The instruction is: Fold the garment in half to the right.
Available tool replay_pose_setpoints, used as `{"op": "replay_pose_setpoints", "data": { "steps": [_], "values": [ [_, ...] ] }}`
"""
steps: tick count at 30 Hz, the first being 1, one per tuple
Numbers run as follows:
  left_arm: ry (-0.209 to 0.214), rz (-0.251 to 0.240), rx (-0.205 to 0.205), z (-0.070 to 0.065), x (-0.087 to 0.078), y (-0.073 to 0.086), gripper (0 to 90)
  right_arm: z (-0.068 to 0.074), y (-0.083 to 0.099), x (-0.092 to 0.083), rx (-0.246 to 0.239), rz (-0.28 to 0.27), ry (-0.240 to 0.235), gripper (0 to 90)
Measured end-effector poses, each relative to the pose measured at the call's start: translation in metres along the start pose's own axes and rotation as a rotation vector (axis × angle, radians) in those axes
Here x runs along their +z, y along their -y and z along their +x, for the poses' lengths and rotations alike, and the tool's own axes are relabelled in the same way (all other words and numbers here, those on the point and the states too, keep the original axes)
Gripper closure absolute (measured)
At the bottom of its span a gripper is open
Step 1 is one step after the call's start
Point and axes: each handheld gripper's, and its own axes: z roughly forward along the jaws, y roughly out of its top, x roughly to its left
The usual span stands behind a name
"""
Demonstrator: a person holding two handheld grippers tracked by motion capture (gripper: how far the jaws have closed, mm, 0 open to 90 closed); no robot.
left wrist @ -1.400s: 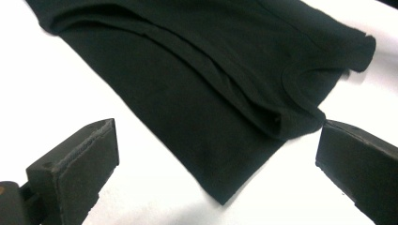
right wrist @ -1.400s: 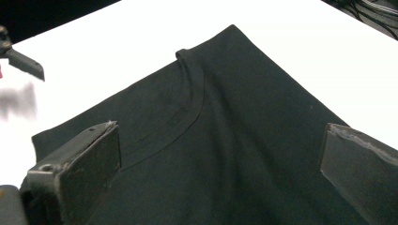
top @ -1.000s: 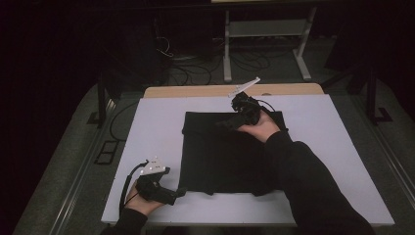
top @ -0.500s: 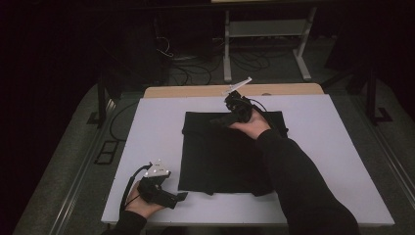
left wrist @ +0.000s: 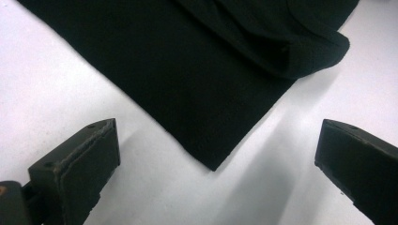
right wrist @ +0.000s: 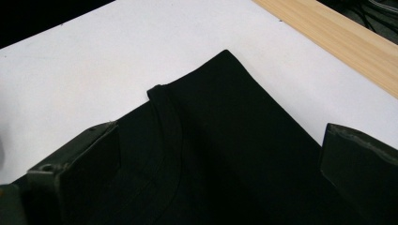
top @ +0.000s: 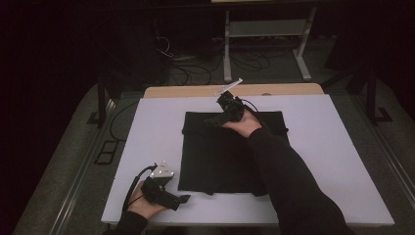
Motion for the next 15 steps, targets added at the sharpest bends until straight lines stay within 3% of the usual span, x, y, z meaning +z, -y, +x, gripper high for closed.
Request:
{"op": "replay_pose_setpoints", "data": {
  "steps": [11,13,15],
  "values": [
    [-0.028,-0.008,0.042,-0.002,0.001,-0.002,13.8,0.002,-0.005,0.017,-0.002,0.003,-0.004,0.0],
    [-0.054,-0.007,0.066,-0.004,0.001,-0.002,17.1,0.002,-0.004,0.019,0.001,0.006,-0.007,0.0],
    [-0.075,0.012,0.118,-0.005,0.001,-0.002,21.4,0.001,-0.004,0.021,0.000,0.006,-0.003,0.0]
  ]
}}
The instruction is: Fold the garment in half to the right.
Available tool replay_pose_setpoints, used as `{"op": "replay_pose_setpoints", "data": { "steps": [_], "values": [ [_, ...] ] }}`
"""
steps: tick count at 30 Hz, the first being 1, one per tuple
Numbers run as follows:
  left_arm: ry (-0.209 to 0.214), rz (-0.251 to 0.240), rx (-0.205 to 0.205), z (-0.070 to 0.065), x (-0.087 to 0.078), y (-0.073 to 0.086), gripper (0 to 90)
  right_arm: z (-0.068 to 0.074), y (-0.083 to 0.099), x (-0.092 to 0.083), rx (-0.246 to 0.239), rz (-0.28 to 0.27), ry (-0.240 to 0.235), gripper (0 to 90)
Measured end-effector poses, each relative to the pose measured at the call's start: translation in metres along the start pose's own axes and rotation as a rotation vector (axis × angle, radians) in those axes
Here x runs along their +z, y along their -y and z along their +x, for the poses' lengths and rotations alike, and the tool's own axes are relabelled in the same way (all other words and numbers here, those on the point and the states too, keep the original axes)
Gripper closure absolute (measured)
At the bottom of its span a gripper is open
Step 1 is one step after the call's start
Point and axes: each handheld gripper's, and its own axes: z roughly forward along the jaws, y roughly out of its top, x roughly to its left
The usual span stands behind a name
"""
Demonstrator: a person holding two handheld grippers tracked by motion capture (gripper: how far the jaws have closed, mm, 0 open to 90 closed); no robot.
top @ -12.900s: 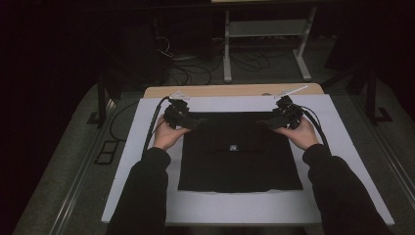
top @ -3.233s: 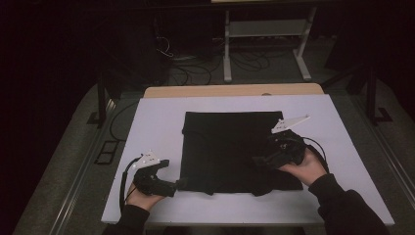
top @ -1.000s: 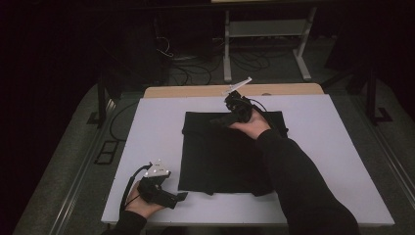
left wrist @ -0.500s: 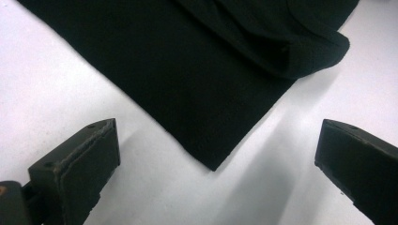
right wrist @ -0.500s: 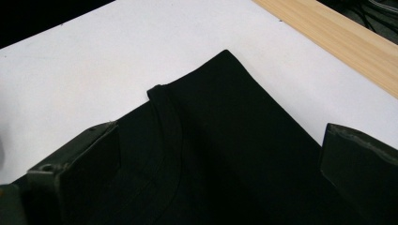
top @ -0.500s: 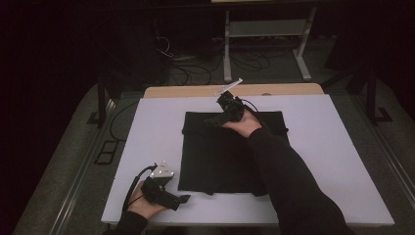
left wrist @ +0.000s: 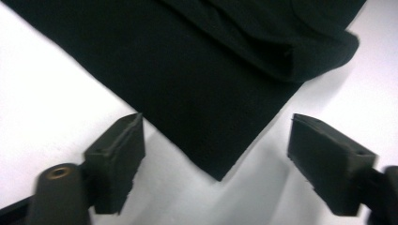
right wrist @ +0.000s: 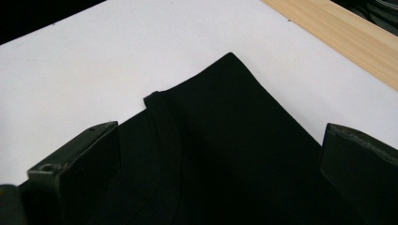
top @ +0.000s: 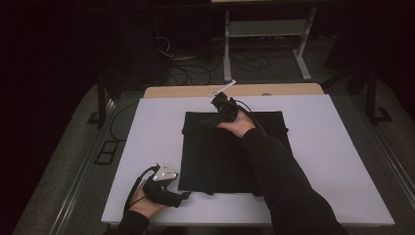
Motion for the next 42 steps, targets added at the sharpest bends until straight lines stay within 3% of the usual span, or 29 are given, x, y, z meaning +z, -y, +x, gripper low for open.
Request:
{"op": "replay_pose_setpoints", "data": {
  "steps": [9,17,22,27,36,37,42],
  "values": [
    [0.003,-0.001,0.037,0.001,0.002,-0.006,43.0,-0.005,-0.002,0.009,0.006,0.006,-0.002,0.0],
    [0.039,0.012,0.059,-0.001,0.004,-0.012,71.0,-0.004,-0.010,0.024,0.005,0.019,-0.009,0.0],
    [0.056,0.022,0.059,0.001,0.004,-0.014,80.5,-0.003,-0.017,0.034,0.003,0.022,-0.015,0.0],
    [0.057,0.023,0.058,0.000,0.003,-0.016,83.5,-0.003,-0.025,0.043,0.009,0.026,-0.016,0.0],
    [0.065,-0.031,0.050,-0.001,-0.001,-0.019,83.8,-0.005,-0.034,0.058,0.013,0.037,-0.015,0.0],
    [0.066,-0.025,0.065,0.000,-0.002,-0.020,83.8,-0.005,-0.035,0.059,0.020,0.040,-0.014,0.0],
    [0.076,-0.043,0.061,-0.001,-0.003,-0.021,83.8,-0.007,-0.038,0.068,0.002,0.049,-0.019,0.0]
  ]
}}
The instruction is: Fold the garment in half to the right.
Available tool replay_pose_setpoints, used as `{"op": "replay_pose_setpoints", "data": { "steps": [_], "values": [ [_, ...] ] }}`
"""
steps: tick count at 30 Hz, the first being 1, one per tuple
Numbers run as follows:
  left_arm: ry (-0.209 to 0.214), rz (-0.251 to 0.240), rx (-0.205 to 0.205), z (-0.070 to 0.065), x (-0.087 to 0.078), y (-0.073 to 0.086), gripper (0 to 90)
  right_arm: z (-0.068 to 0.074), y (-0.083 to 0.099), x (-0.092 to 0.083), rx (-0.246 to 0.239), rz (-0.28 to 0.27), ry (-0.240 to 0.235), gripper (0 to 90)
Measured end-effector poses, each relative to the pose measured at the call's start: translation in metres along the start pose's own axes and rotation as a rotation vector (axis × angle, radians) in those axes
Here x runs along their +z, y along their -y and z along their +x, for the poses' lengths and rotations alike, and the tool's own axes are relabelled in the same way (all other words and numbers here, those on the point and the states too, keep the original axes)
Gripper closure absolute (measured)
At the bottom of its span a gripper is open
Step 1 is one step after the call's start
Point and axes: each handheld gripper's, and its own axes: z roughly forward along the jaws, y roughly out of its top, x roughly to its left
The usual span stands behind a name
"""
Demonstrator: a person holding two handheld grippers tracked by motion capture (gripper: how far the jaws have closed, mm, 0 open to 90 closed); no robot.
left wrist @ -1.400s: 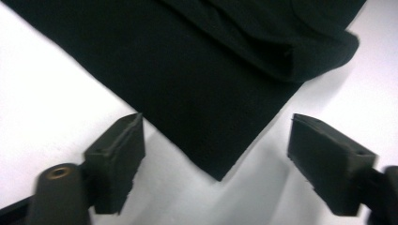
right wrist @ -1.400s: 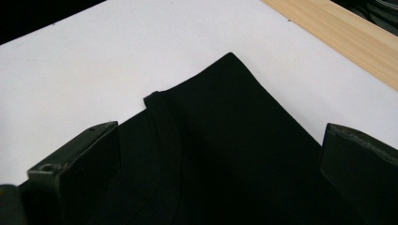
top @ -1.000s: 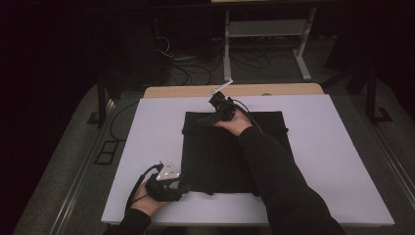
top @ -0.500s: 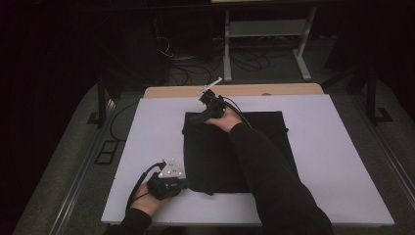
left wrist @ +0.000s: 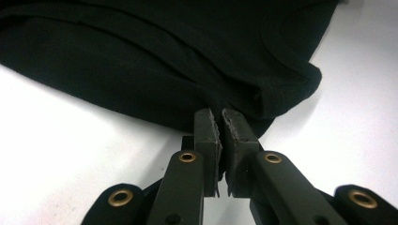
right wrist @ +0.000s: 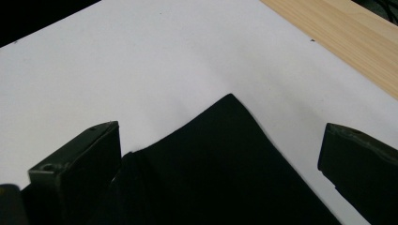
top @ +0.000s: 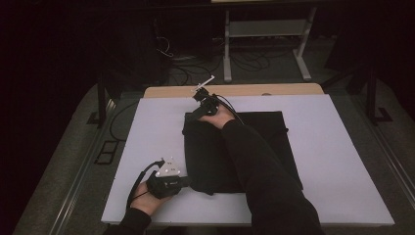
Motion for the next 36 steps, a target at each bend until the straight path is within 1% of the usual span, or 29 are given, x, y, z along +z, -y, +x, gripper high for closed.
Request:
{"op": "replay_pose_setpoints", "data": {
  "steps": [4,6,8,9,10,11,12,13,17,18,19,20,21,24,25,28,32,34,36],
  "values": [
    [0.000,-0.008,0.008,0.000,-0.002,-0.002,83.8,-0.003,-0.002,0.007,-0.010,0.007,0.001,0.0],
    [0.000,-0.019,0.003,0.000,-0.003,-0.002,83.8,-0.003,-0.003,0.011,0.008,0.013,0.002,1.9],
    [-0.001,-0.037,-0.006,-0.001,-0.003,-0.003,83.8,-0.005,-0.004,0.014,0.008,0.018,0.000,2.6],
    [0.000,-0.038,-0.005,-0.001,-0.004,-0.003,83.7,-0.006,-0.004,0.015,0.009,0.021,0.003,3.1],
    [0.002,-0.041,-0.005,-0.001,-0.004,-0.003,83.8,-0.007,-0.004,0.017,0.000,0.024,0.000,3.8],
    [0.002,-0.043,-0.006,-0.001,-0.004,-0.003,83.7,-0.007,-0.005,0.019,0.004,0.024,0.002,4.5],
    [0.005,-0.037,0.005,0.000,-0.005,-0.004,83.7,-0.007,-0.005,0.020,0.004,0.027,0.002,5.2],
    [0.005,-0.041,0.004,-0.001,-0.005,-0.004,83.8,-0.008,-0.005,0.022,0.007,0.026,0.000,6.0],
    [0.010,-0.042,0.009,-0.001,-0.004,-0.004,83.8,-0.008,-0.005,0.029,0.016,0.029,-0.008,13.7],
    [0.008,-0.048,0.004,-0.001,-0.004,-0.004,83.7,-0.007,-0.005,0.031,0.017,0.034,-0.007,13.9],
    [0.007,-0.047,0.009,-0.001,-0.004,-0.004,83.7,-0.006,-0.005,0.034,0.023,0.043,0.007,15.5],
    [0.007,-0.047,0.009,-0.001,-0.004,-0.004,83.7,-0.007,-0.004,0.036,0.015,0.046,0.012,17.5],
    [0.008,-0.047,0.009,-0.001,-0.005,-0.004,83.7,-0.006,-0.004,0.038,0.023,0.051,0.020,18.2],
    [0.011,-0.049,0.005,-0.001,-0.005,-0.005,83.6,-0.006,-0.003,0.041,0.028,0.051,0.033,25.3],
    [0.010,-0.057,-0.004,-0.001,-0.004,-0.005,83.7,-0.006,-0.002,0.042,0.029,0.054,0.035,27.6],
    [0.010,-0.059,-0.004,-0.002,-0.003,-0.005,83.7,-0.005,-0.002,0.044,0.021,0.060,0.045,38.9],
    [0.015,-0.058,-0.003,-0.002,-0.003,-0.005,83.6,-0.004,-0.001,0.045,0.012,0.064,0.062,49.9],
    [0.015,-0.059,-0.004,-0.002,-0.002,-0.005,83.7,-0.005,-0.001,0.045,0.017,0.064,0.066,55.4],
    [0.017,-0.057,-0.003,-0.002,-0.002,-0.006,83.7,-0.005,-0.001,0.044,0.019,0.065,0.071,58.0]
  ]
}}
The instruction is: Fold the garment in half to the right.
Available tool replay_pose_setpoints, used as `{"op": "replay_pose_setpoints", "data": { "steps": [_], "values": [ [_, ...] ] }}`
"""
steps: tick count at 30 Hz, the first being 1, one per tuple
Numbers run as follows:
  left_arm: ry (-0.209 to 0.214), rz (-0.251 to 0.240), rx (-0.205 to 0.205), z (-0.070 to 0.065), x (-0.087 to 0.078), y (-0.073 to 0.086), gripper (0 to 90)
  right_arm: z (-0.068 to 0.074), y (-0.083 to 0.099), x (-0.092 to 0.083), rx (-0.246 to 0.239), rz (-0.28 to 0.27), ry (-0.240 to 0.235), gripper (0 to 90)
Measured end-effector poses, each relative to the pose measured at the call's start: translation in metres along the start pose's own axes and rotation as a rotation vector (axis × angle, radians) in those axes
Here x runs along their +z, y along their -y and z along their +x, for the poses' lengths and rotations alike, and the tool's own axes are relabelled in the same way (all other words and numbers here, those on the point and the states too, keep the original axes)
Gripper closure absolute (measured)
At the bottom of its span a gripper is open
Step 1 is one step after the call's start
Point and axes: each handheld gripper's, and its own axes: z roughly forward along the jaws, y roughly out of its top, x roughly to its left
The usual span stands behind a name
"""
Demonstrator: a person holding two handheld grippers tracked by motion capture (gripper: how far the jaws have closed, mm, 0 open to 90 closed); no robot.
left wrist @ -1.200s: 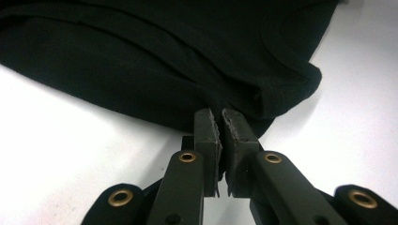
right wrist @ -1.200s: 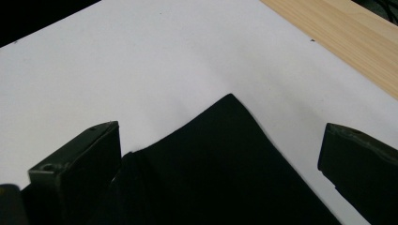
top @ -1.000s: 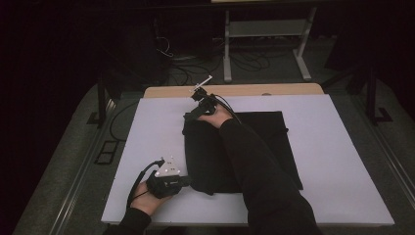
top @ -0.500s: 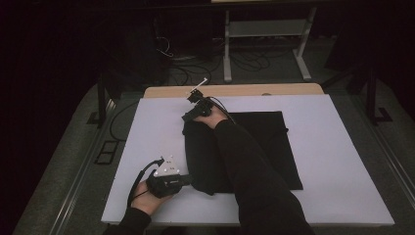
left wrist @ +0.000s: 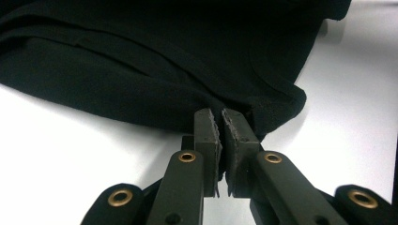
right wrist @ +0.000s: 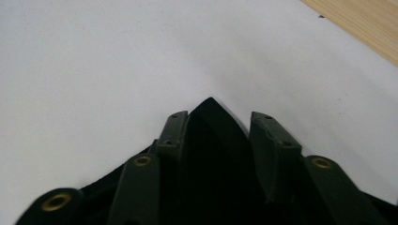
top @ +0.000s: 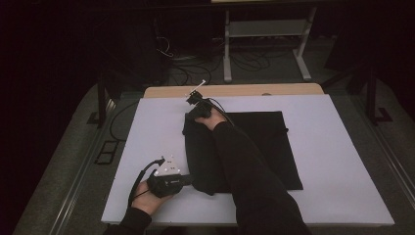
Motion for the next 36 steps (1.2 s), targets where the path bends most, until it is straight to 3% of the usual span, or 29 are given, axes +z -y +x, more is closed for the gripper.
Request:
{"op": "replay_pose_setpoints", "data": {
  "steps": [8,11,18,20,25,36],
  "values": [
    [0.008,0.003,0.017,-0.002,0.003,-0.003,83.7,0.002,-0.001,-0.004,-0.022,0.024,0.009,80.6],
    [0.013,0.011,0.025,-0.002,0.003,-0.003,83.7,0.002,-0.001,-0.007,-0.027,0.026,0.002,85.2],
    [0.009,0.004,0.020,-0.007,0.007,-0.005,83.7,0.000,-0.001,-0.024,-0.022,0.027,-0.019,86.7],
    [0.006,0.017,0.039,-0.006,0.006,-0.006,83.7,0.000,0.000,-0.031,-0.020,0.016,-0.020,86.7],
    [-0.009,-0.015,0.033,-0.009,0.005,-0.012,83.7,-0.003,0.002,-0.049,-0.001,-0.020,-0.024,86.8],
    [0.000,-0.036,0.066,-0.012,0.010,-0.034,83.8,-0.017,0.011,-0.083,0.008,-0.072,-0.022,86.7]
  ]
}}
